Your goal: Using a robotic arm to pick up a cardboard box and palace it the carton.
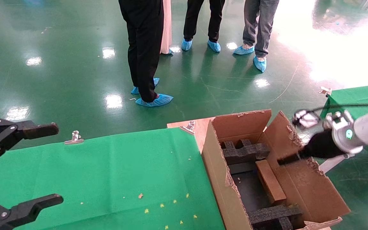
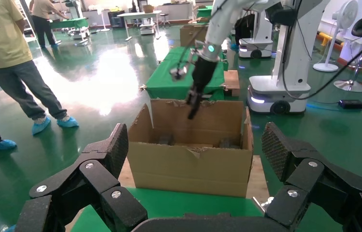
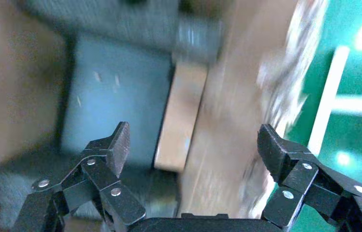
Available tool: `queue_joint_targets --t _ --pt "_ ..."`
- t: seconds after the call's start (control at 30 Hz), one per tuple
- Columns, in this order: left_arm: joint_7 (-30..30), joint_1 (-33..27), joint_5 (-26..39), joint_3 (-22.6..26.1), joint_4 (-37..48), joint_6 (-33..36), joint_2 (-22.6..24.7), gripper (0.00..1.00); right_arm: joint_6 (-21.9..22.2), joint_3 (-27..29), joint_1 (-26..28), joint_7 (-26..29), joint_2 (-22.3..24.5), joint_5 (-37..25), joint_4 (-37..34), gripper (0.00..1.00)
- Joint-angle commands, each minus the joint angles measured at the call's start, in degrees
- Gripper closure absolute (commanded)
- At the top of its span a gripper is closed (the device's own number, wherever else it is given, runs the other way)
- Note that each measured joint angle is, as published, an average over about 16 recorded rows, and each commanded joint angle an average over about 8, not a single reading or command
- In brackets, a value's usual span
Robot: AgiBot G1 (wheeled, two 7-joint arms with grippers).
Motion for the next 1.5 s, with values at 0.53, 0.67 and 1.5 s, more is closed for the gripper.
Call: queue_joint_targets --t 0.53,0.67,1.5 --pt "0.0 0.0 0.0 0.0 0.0 0.0 0.0 0.0 -2.1 10.9 11.6 -12.9 7.6 10.0 17.1 0.0" --pt "0.0 0.0 0.0 0.0 0.0 0.0 0.0 0.0 -5.1 13.3 12.1 -15.5 9.2 14.3 18.5 0.0" --pt "0.0 0.0 -0.1 0.0 0.0 0.0 0.0 0.0 -13.2 35.6 -3.4 -21.2 7.6 14.7 22.3 0.0"
